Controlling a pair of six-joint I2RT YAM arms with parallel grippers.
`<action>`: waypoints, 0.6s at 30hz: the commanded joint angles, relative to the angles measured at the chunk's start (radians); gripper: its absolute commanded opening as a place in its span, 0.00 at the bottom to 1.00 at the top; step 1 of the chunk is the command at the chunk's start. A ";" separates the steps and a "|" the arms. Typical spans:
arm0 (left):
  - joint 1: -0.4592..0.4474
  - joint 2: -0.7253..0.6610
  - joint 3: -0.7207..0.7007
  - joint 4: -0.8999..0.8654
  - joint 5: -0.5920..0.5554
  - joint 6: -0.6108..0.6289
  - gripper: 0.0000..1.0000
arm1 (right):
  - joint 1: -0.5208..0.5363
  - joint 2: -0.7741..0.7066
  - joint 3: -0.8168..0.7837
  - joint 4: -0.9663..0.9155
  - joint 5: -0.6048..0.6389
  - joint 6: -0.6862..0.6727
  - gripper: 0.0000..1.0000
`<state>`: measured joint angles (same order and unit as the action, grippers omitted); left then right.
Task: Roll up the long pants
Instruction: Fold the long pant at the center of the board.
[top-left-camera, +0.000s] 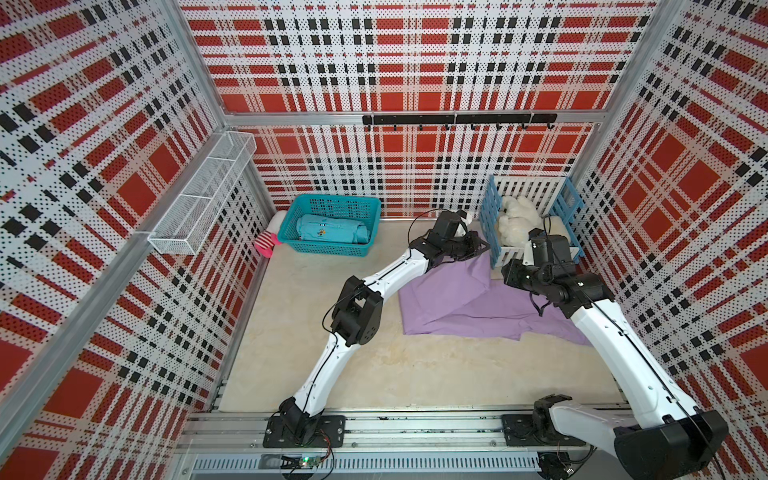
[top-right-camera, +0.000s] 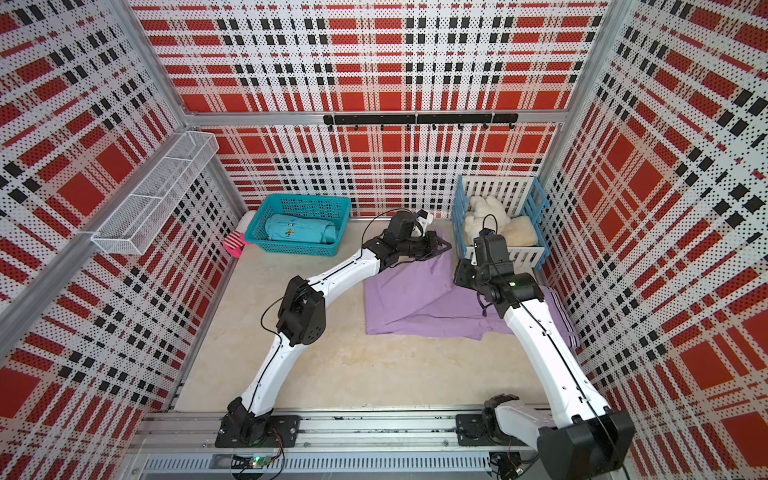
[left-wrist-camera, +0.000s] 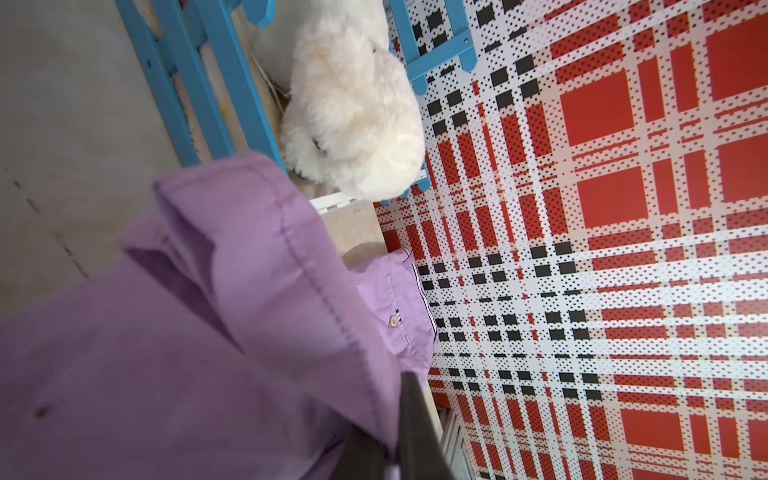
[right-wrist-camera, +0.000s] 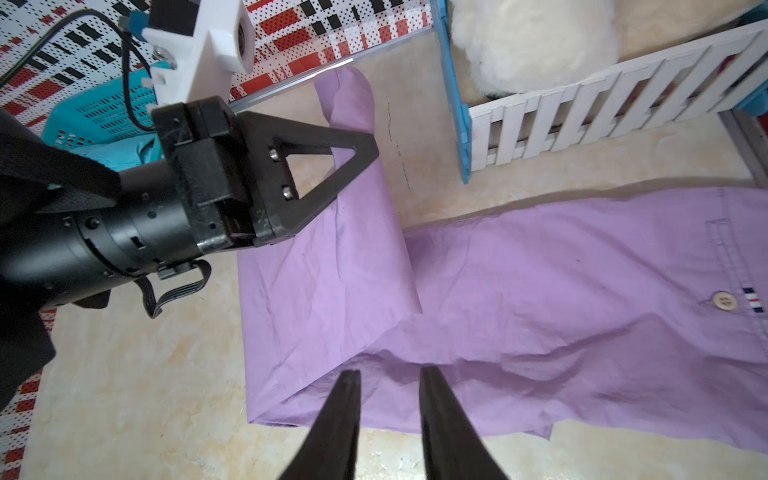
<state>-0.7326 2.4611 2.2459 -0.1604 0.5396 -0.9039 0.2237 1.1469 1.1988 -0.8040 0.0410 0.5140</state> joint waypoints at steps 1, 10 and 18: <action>-0.036 0.029 0.021 0.076 0.044 -0.036 0.00 | -0.021 -0.015 0.011 -0.082 0.063 0.000 0.35; -0.104 0.047 -0.123 0.178 0.081 -0.059 0.00 | -0.023 -0.014 -0.058 -0.070 0.040 0.011 0.43; -0.124 0.123 -0.179 0.317 0.103 -0.123 0.10 | -0.021 0.012 -0.106 -0.096 0.041 0.017 0.44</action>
<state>-0.8604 2.5477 2.0800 0.0521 0.6205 -1.0000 0.2066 1.1549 1.1061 -0.8803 0.0711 0.5190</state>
